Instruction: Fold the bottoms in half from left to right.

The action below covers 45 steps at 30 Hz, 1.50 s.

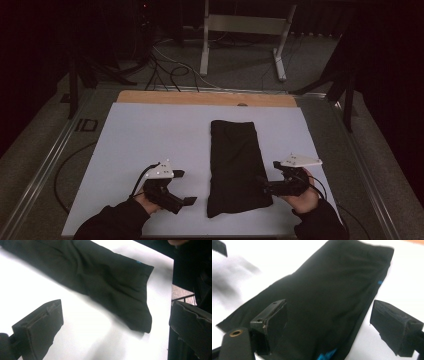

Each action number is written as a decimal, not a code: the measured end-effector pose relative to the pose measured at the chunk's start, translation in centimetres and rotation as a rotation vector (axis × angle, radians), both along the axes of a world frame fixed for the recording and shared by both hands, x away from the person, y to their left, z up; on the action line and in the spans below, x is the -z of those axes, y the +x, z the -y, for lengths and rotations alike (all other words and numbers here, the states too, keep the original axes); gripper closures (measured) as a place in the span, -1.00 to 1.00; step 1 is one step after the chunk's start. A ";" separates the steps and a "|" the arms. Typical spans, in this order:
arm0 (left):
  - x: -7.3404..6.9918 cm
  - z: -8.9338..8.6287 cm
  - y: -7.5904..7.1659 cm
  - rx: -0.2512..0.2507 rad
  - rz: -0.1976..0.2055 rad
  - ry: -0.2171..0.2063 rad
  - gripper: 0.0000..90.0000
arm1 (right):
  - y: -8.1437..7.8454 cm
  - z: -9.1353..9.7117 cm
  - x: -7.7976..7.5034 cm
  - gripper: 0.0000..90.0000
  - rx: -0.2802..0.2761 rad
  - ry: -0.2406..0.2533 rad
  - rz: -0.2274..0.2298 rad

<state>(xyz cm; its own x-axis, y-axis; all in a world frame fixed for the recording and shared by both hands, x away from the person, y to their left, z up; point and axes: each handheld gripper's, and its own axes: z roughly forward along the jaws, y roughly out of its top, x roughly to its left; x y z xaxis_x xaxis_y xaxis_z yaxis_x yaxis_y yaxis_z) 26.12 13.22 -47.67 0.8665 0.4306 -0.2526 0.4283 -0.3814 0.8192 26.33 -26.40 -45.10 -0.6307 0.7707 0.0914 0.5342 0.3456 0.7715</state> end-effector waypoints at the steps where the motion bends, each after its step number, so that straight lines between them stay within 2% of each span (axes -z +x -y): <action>1: 0.1 -0.1 0.0 -0.004 0.000 -0.003 -1.00 | -0.3 0.0 0.2 -0.68 -0.006 0.001 -0.012; 6: 0.4 -0.6 -0.4 -0.018 -0.003 -0.021 -1.00 | -1.7 0.7 1.7 -0.42 0.002 -0.006 -0.072; 7: 0.5 -0.7 -0.4 -0.020 -0.003 -0.023 -1.00 | -2.0 0.9 2.0 -0.34 0.001 -0.017 -0.082; 8: 0.5 -0.7 -0.4 -0.023 0.002 -0.023 -1.00 | -2.2 1.1 2.3 -0.18 0.003 -0.036 -0.091; 9: 0.6 -0.6 -0.4 -0.025 0.007 -0.026 -1.00 | -2.4 1.2 2.6 -0.15 0.005 -0.045 -0.098; 10: 0.7 -0.5 -0.4 -0.028 0.009 -0.028 -1.00 | -2.4 1.4 2.9 -0.12 0.007 -0.038 -0.115; 12: 0.9 -0.3 -0.4 -0.025 0.010 -0.030 -1.00 | -2.2 1.6 3.5 0.04 0.000 -0.035 -0.158; 14: 1.1 -0.1 -0.4 -0.019 0.004 -0.038 -1.00 | -2.1 1.5 3.8 0.10 -0.005 -0.040 -0.190; 17: 1.5 -0.1 -0.2 -0.017 -0.008 -0.043 -1.00 | -1.8 1.4 4.1 0.25 0.009 -0.073 -0.205; 18: 1.5 -0.1 -0.1 -0.020 -0.012 -0.050 -1.00 | -1.7 1.4 4.2 0.33 0.011 -0.071 -0.219; 22: 1.6 -0.2 -0.1 -0.024 -0.017 -0.061 -1.00 | -1.4 1.2 4.6 0.49 -0.009 -0.061 -0.244; 24: 1.6 -0.2 -0.1 -0.024 -0.018 -0.066 -1.00 | -1.3 0.9 4.7 0.70 -0.017 -0.068 -0.258; 26: 1.5 -0.2 -0.1 -0.023 -0.017 -0.066 -1.00 | -1.4 0.8 4.5 0.93 -0.022 -0.069 -0.243; 29: 1.6 -0.1 -0.1 -0.021 -0.018 -0.066 -1.00 | -1.8 0.9 3.5 0.96 -0.005 -0.033 -0.212; 31: 1.6 -0.1 -0.1 -0.020 -0.022 -0.066 -1.00 | -2.1 1.0 3.0 0.97 0.004 -0.027 -0.199; 32: 1.6 -0.1 -0.1 -0.020 -0.022 -0.066 -1.00 | -2.1 1.0 3.0 0.97 0.004 -0.027 -0.199; 34: 1.7 -0.1 -0.1 -0.019 -0.023 -0.065 -1.00 | -2.4 1.5 2.7 0.97 0.019 0.005 -0.198; 36: 1.7 0.0 -0.1 -0.015 -0.023 -0.062 -1.00 | -2.4 1.8 2.8 0.97 0.031 0.000 -0.202; 38: 1.7 0.1 -0.1 -0.012 -0.025 -0.058 -1.00 | -2.3 2.0 3.0 0.96 0.044 -0.007 -0.225; 40: 1.8 0.1 0.0 -0.012 -0.027 -0.060 -1.00 | -2.2 2.3 3.2 0.96 0.055 0.008 -0.244; 43: 1.9 0.1 0.0 -0.009 -0.031 -0.058 -1.00 | -2.1 2.3 3.6 0.96 0.068 -0.030 -0.259; 45: 1.9 0.2 0.0 -0.009 -0.032 -0.055 -1.00 | -1.9 2.3 4.0 0.96 0.080 -0.049 -0.286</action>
<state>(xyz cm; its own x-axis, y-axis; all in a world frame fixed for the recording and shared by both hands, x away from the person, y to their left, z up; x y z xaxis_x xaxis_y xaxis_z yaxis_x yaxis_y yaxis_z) 26.12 13.07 -49.61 0.8539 0.4230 -0.3033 0.4575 -0.3321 0.8249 24.39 -28.67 -49.10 -0.5216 0.8247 0.2185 0.7546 0.3265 0.5692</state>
